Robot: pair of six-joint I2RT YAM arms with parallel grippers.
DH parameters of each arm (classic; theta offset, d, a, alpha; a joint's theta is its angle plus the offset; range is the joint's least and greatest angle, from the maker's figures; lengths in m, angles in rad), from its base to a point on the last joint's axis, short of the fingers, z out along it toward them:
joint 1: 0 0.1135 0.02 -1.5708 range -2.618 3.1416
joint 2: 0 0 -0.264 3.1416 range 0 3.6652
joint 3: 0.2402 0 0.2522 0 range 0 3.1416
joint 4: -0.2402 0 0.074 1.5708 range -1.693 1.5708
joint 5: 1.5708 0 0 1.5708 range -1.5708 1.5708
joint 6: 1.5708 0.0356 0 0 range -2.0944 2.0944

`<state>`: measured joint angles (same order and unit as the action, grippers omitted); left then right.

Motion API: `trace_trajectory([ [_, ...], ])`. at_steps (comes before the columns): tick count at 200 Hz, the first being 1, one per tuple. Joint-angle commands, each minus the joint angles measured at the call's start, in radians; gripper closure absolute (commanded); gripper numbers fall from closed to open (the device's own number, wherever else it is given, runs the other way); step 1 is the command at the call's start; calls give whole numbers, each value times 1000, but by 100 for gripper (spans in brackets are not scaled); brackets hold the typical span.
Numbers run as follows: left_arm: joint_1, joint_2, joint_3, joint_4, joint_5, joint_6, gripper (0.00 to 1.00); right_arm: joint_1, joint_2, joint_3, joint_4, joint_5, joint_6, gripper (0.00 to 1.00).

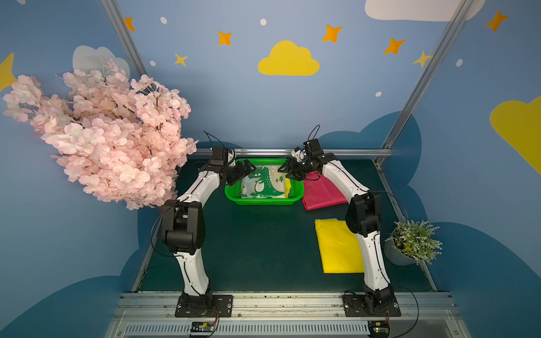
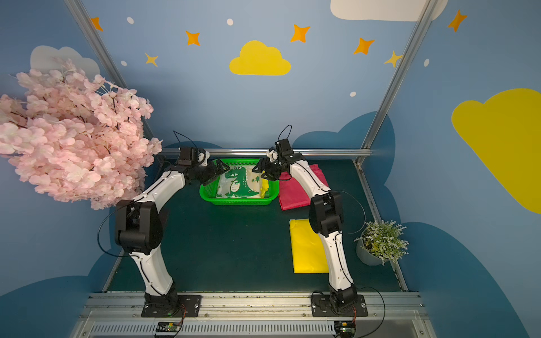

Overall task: Put the folded raincoat in the basket
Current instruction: Place the raincoat in the basket.

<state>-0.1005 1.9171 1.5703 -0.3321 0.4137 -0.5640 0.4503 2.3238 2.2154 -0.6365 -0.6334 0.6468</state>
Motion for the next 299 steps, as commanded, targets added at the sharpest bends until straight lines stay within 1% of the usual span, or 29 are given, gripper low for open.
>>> trace_trajectory([
  [1, -37, 12, 0, 11, 28, 8, 0, 38, -17, -9, 9, -14, 4, 36],
  [34, -47, 64, -53, 69, 56, -29, 0, 57, 68, -8, 20, -23, 35, 36],
  [62, -43, 105, -68, 68, 50, -19, 0, 42, 128, -5, 24, -28, 56, 36],
  [85, -33, 121, -70, 64, 56, -16, 0, 27, 133, -3, 12, -29, 60, 36],
  [109, -31, 97, -68, 67, 64, -6, 0, 24, 90, -5, -9, -20, 37, 36],
  [147, -34, 34, -57, 61, 71, 7, 0, 28, -17, -30, -51, 7, 6, 36],
  [182, -58, -38, -65, 45, 59, 20, 0, 39, -161, -128, -80, 78, -38, 36],
  [208, -96, -99, -100, 41, 48, 20, 0, 52, -285, -234, -96, 156, -78, 35],
  [234, -144, -163, -144, 46, 36, 20, 0, 63, -400, -354, -112, 254, -121, 26],
  [266, -216, -247, -221, 50, 0, 24, 0, 65, -537, -503, -124, 374, -163, 13],
  [276, -242, -273, -250, 55, -13, 25, 0, 64, -583, -554, -124, 413, -176, 6],
  [286, -272, -300, -279, 62, -31, 20, 0, 65, -628, -602, -124, 452, -186, 3],
  [299, -310, -330, -320, 79, -53, 3, 0, 61, -687, -660, -125, 499, -199, 2],
])
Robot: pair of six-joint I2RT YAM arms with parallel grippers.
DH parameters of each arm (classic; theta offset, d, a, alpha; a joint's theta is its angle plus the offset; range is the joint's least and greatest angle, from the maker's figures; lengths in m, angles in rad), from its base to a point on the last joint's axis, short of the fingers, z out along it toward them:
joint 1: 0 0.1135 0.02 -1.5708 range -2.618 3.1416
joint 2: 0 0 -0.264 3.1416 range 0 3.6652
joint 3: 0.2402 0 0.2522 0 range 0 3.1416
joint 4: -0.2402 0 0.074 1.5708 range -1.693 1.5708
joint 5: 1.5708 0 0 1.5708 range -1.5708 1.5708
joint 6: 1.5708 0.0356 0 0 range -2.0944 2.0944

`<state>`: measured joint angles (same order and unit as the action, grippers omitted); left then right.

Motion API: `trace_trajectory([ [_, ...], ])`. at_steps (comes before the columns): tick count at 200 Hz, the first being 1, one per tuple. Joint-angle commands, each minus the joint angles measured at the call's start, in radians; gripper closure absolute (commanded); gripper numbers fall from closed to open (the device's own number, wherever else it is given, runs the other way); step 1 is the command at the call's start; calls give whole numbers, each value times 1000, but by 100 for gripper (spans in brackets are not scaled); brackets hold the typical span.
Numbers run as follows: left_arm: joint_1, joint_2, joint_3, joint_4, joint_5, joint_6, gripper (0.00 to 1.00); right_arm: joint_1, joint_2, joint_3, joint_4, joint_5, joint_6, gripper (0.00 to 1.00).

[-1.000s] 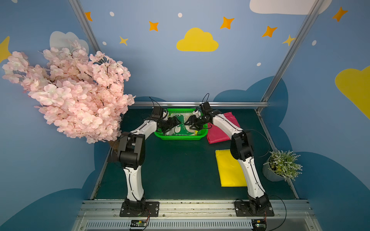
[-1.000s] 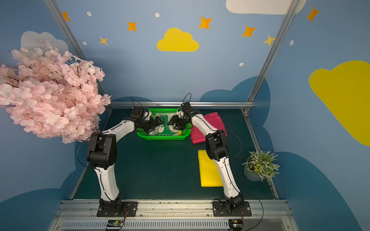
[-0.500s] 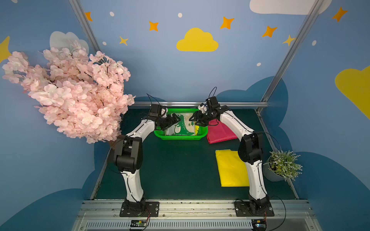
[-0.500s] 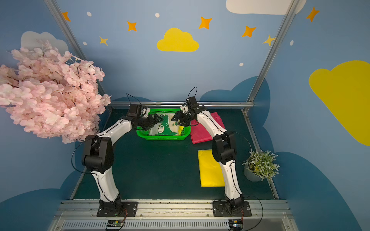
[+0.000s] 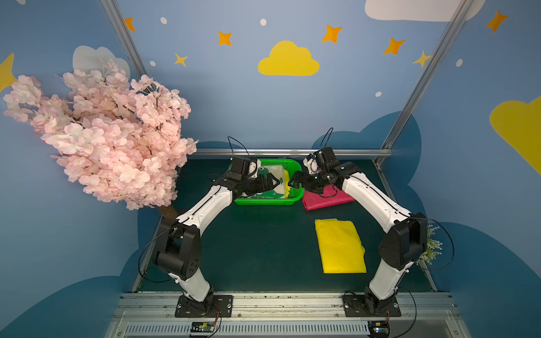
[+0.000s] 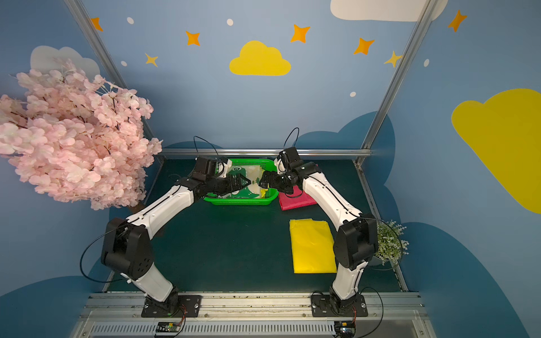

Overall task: Put the folded raincoat in the basket
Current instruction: Place the raincoat in the basket, then move the raincoat to the center of the board.

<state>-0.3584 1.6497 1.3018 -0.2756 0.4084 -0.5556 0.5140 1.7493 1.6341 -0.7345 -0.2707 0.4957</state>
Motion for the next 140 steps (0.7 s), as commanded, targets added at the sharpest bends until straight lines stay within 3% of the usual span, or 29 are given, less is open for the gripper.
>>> trace_trajectory([
  [1, -55, -65, -53, 24, -50, -8, 0, -3, -117, -82, -27, 140, -48, 2],
  [63, -252, -138, -247, 156, -162, -163, 0, -27, -368, -320, 13, 394, -9, 2],
  [103, -398, -108, -314, 249, -247, -245, 0, -74, -462, -426, 18, 367, 54, 2],
  [140, -500, -25, -314, 312, -276, -302, 0, -137, -516, -531, 30, 254, 101, 2],
])
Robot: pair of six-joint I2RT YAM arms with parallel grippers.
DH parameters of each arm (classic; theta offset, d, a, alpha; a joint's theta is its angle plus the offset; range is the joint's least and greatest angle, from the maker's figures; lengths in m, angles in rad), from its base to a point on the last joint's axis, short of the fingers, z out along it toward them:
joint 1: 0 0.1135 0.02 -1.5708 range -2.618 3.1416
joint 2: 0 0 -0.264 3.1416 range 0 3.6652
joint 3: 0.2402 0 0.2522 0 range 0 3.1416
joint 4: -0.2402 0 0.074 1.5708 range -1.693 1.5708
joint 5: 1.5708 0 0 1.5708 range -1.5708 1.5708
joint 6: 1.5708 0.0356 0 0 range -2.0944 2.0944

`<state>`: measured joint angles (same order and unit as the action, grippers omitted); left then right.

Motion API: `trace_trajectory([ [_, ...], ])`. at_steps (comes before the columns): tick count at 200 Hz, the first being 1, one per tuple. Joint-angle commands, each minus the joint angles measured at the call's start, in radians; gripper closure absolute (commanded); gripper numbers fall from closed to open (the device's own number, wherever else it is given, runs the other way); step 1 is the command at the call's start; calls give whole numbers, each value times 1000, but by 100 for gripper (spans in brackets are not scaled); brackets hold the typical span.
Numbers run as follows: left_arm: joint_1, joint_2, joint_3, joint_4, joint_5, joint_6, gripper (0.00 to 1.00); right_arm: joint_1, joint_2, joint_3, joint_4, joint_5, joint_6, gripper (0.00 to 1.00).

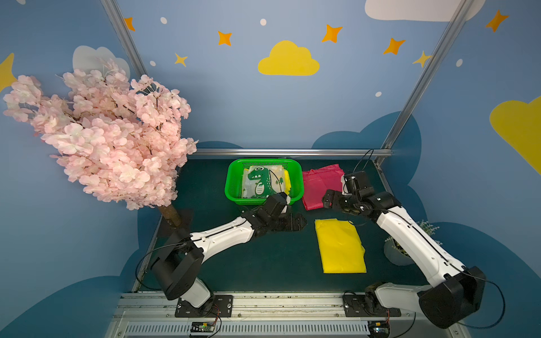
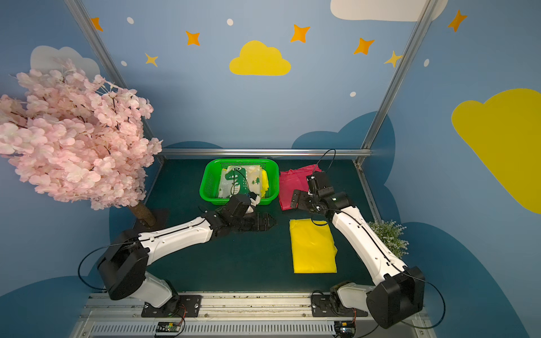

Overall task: Put the folded raincoat in the basket
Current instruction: Move the raincoat to the center of the board.

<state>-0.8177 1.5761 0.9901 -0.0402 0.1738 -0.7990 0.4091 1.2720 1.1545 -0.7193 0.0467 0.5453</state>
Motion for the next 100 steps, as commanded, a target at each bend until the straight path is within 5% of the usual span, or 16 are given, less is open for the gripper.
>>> trace_trajectory([
  [1, -43, 53, -2, 79, -42, -60, 0, -33, -40, -53, 14, -66, 53, 2],
  [100, -148, 336, 117, 216, 51, -96, 0, -204, -162, -207, 11, -219, 94, 2],
])
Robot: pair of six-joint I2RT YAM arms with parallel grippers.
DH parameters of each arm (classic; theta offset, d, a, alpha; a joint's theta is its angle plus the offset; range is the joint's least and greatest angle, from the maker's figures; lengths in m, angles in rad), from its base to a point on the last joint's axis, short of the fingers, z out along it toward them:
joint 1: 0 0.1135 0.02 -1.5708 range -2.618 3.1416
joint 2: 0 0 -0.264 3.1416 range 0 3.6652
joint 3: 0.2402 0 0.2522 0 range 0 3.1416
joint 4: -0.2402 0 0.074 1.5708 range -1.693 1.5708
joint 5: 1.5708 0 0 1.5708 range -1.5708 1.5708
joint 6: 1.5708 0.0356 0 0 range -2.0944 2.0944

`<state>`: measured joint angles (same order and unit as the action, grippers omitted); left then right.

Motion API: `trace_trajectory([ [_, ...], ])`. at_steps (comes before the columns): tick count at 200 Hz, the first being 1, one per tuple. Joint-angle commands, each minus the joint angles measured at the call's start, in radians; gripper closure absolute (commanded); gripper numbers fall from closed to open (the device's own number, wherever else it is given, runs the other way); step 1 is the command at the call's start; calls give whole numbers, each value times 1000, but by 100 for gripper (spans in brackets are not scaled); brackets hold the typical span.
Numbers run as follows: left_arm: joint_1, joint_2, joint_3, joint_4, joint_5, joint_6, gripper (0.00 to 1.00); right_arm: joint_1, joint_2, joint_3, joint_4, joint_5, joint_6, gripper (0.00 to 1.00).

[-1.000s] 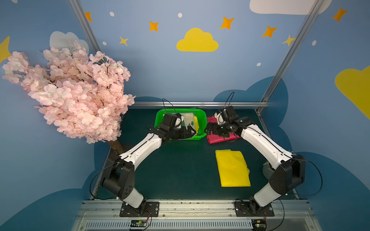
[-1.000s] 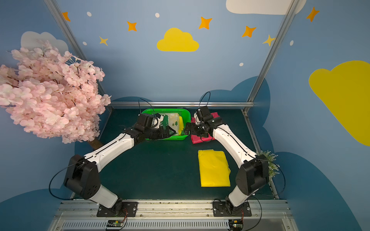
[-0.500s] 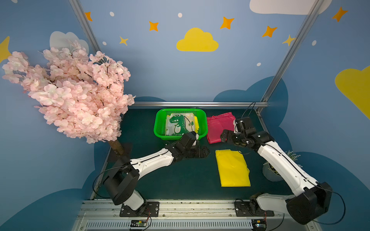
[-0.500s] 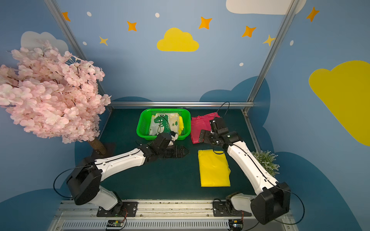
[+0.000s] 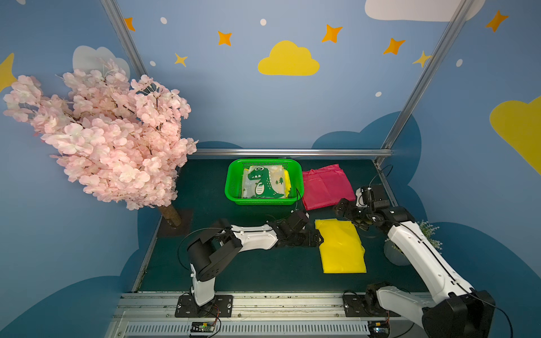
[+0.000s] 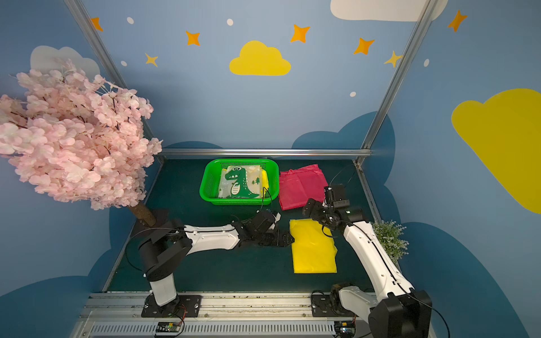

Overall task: Put the folded raincoat in the basket
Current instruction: Move the raincoat to the center of the board.

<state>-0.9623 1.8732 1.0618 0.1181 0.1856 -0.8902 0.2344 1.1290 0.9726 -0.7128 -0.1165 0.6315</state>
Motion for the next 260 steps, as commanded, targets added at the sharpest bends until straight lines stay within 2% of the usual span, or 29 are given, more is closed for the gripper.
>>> trace_trajectory([
  [1, -3, 41, 47, 59, 40, -5, 0, -30, -20, -26, 4, -56, 8, 2],
  [52, -18, 142, 114, 76, 113, -23, 1, -75, -28, -41, -1, -71, 10, 2],
  [83, -21, 190, 137, 103, 130, -35, 6, -91, -29, -43, -4, -79, 8, 2],
  [99, -21, 208, 142, 122, 139, -45, 13, -94, -31, -48, -7, -80, 9, 2],
  [131, -23, 228, 145, 151, 149, -53, 33, -100, -35, -57, -6, -90, 10, 2],
  [170, -23, 229, 139, 161, 136, -54, 64, -104, -32, -63, -5, -122, 14, 2],
  [225, -21, 221, 130, 165, 127, -55, 97, -107, -21, -65, -5, -175, 14, 2],
  [260, -9, 172, 79, 173, 119, -58, 98, -106, -14, -64, -3, -225, 2, 2],
])
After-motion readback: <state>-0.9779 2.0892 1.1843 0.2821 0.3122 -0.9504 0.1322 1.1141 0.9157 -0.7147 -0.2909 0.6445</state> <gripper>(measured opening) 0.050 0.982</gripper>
